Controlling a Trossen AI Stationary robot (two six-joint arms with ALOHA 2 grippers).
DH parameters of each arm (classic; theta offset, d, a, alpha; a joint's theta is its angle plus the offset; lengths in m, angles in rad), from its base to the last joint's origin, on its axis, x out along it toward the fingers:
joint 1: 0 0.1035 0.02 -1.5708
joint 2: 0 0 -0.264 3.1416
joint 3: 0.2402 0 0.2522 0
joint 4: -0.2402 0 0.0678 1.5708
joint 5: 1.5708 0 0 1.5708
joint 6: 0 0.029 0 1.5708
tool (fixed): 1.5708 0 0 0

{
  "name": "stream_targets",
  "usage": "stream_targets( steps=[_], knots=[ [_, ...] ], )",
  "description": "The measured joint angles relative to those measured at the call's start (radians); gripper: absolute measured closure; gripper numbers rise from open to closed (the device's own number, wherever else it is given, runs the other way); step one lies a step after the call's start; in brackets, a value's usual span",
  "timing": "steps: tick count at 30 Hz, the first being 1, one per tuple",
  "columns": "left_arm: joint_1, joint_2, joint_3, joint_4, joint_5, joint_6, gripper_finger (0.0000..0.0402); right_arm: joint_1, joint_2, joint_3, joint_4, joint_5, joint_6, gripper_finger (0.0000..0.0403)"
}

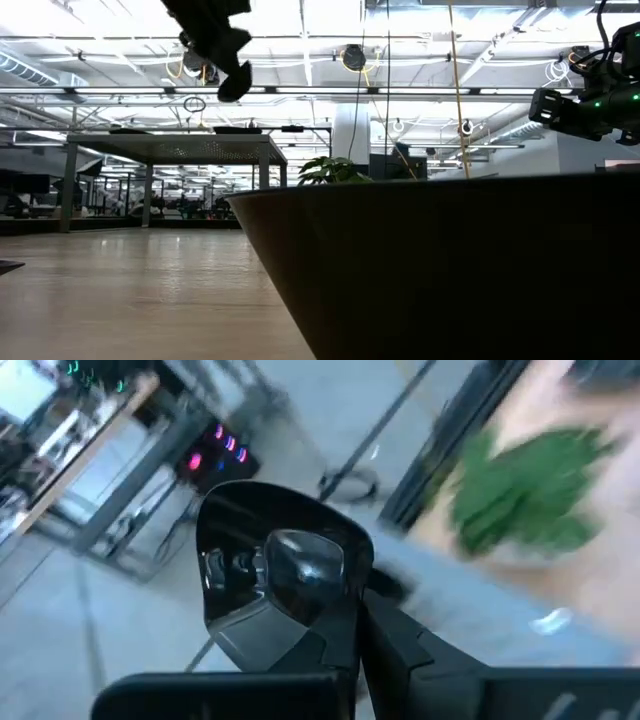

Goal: Pick & Place Mini shaped plates
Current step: Stack the black leaf shaped plate on top of the other black leaf shaped plate on the shelf

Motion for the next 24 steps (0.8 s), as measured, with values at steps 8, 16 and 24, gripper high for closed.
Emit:
stream_targets(
  steps=[8, 16, 24],
  knots=[
    [0.178, -0.019, -0.001, -0.098, 0.0, 0.247, 0.0383, 0.0, 0.0, 0.0, -0.001, 0.0, 0.0, 0.0303],
    [0.302, -0.018, -0.001, -0.312, 0.003, 0.259, 0.0396, 0.0, 0.0, 0.0, -0.001, 0.0, 0.0, 0.0303],
    [0.388, -0.092, -0.001, -0.497, 0.193, 0.102, 0.0393, 0.0, 0.0, 0.0, -0.001, 0.0, 0.0, 0.0303]
  ],
)
